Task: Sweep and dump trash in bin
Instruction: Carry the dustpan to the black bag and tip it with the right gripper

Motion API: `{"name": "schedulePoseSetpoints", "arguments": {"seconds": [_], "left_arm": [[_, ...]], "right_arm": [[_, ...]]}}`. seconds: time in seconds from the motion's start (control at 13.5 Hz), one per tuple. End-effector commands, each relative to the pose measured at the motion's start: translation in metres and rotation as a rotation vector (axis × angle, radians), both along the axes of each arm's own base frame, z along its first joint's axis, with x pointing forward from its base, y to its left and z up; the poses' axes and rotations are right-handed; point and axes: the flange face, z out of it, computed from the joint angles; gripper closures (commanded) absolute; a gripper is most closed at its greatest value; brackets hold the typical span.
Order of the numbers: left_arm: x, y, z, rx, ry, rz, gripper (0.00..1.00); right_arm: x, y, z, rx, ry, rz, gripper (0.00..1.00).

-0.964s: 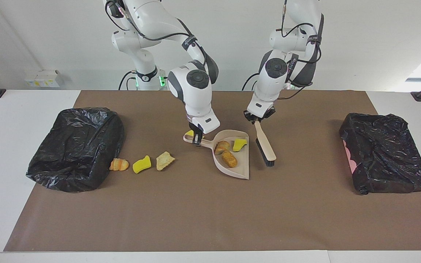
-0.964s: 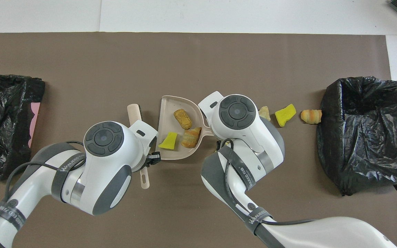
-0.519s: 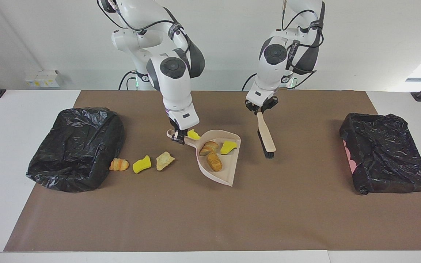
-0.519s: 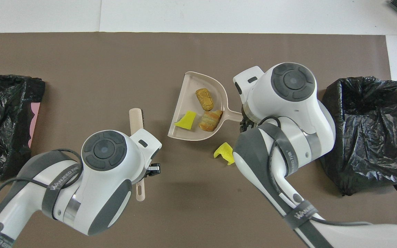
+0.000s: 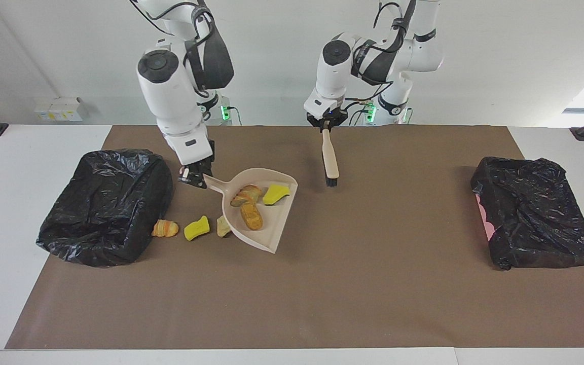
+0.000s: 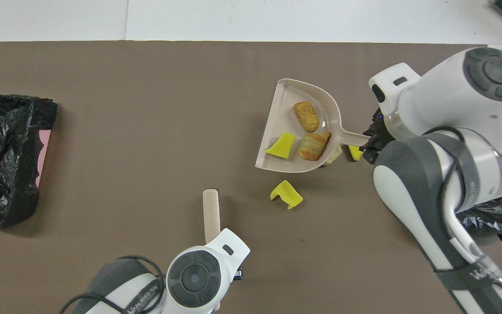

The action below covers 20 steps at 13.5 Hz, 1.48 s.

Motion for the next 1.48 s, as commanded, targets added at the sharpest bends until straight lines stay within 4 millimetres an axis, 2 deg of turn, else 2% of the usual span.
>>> {"name": "schedulePoseSetpoints", "arguments": {"seconds": [0.0, 0.07, 0.22, 0.37, 0.52, 0.59, 0.74, 0.89, 1.04, 1.26, 1.33, 1.41], "left_arm": [[-0.024, 0.003, -0.02, -0.009, -0.007, 0.036, 1.0], [-0.029, 0.004, -0.028, -0.012, 0.001, 0.039, 1.0], [-0.033, 0.002, -0.03, -0.018, -0.006, 0.034, 1.0], [-0.035, 0.003, -0.035, -0.026, 0.014, 0.047, 1.0], [-0.036, 0.002, -0.037, -0.028, 0.011, 0.046, 1.0], [-0.035, 0.002, -0.039, -0.028, 0.015, 0.046, 0.93], [-0.036, 0.002, -0.04, -0.027, 0.017, 0.041, 0.64], [-0.034, 0.003, -0.04, -0.029, 0.019, 0.031, 0.43], [-0.03, 0.002, -0.039, -0.037, 0.031, 0.018, 0.0], [-0.001, -0.009, -0.019, -0.094, 0.025, -0.044, 0.0], [0.014, -0.004, -0.007, -0.126, 0.007, -0.072, 0.0], [0.039, 0.008, 0.007, -0.141, -0.026, -0.071, 0.0]], "right_arm": [[-0.005, -0.073, 0.022, 0.028, 0.001, 0.038, 1.0], [-0.006, -0.107, 0.022, 0.028, 0.011, 0.043, 1.0], [-0.012, -0.176, 0.022, 0.022, 0.01, 0.028, 1.0], [-0.023, -0.227, 0.024, 0.003, 0.01, 0.002, 1.0], [-0.037, -0.274, 0.028, -0.088, 0.024, 0.004, 1.0], [-0.043, -0.295, 0.03, -0.139, 0.034, 0.012, 1.0], [-0.053, -0.33, 0.036, -0.279, 0.056, 0.04, 1.0], [-0.059, -0.346, 0.041, -0.385, 0.093, 0.064, 1.0], [-0.064, -0.35, 0.045, -0.469, 0.137, 0.102, 1.0], [-0.057, -0.335, 0.049, -0.596, 0.193, 0.185, 1.0], [-0.053, -0.326, 0.052, -0.652, 0.213, 0.217, 1.0], [-0.05, -0.318, 0.052, -0.688, 0.236, 0.239, 1.0]]}}
